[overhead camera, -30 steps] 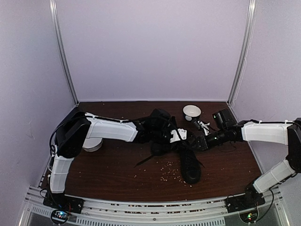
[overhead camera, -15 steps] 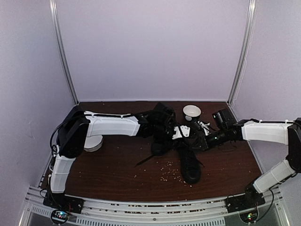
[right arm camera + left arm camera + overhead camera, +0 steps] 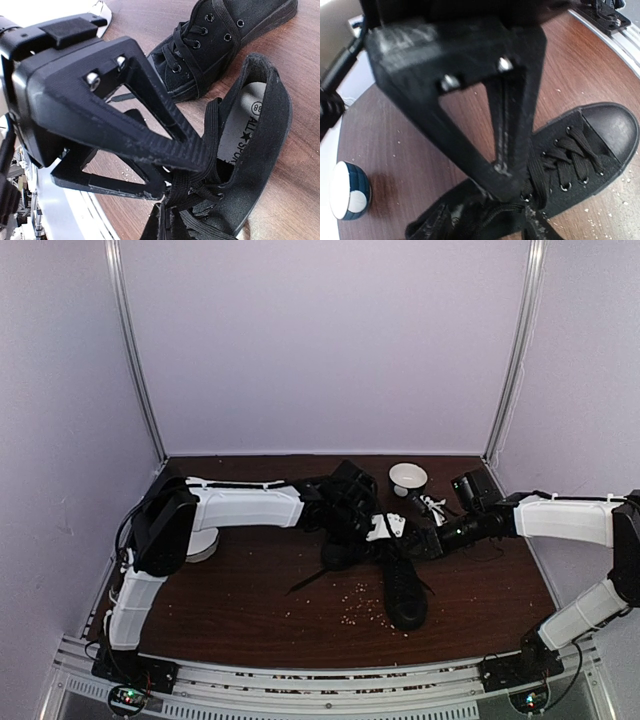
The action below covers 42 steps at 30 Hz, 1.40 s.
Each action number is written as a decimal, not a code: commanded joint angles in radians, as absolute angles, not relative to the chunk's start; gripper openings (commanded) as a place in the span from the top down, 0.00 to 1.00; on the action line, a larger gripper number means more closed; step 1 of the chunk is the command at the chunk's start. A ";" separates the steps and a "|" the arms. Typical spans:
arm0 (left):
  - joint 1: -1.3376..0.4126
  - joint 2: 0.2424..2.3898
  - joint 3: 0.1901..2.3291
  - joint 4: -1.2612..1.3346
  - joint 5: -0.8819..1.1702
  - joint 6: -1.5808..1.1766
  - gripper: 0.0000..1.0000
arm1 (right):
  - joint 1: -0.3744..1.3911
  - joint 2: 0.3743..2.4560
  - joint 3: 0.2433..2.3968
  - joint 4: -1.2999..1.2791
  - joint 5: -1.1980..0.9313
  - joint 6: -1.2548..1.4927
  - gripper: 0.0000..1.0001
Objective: Tie the shoes
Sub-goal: Adjust the loop with the shoelace on the shoe.
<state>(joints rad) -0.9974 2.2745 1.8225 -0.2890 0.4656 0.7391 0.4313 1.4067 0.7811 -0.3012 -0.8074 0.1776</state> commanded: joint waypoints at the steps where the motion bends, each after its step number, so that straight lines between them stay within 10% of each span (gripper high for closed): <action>1: -0.989 2.304 1.850 -0.264 0.497 0.727 0.55 | 0.427 1.401 0.806 -0.313 -0.821 0.158 1.00; 19: -0.989 2.295 1.784 -0.088 0.473 0.614 1.00 | 0.424 1.409 0.829 -0.374 -0.814 0.153 1.00; 42: -0.989 2.223 1.559 0.272 0.333 0.232 1.00 | 0.363 1.394 0.884 -0.425 -0.759 0.145 0.93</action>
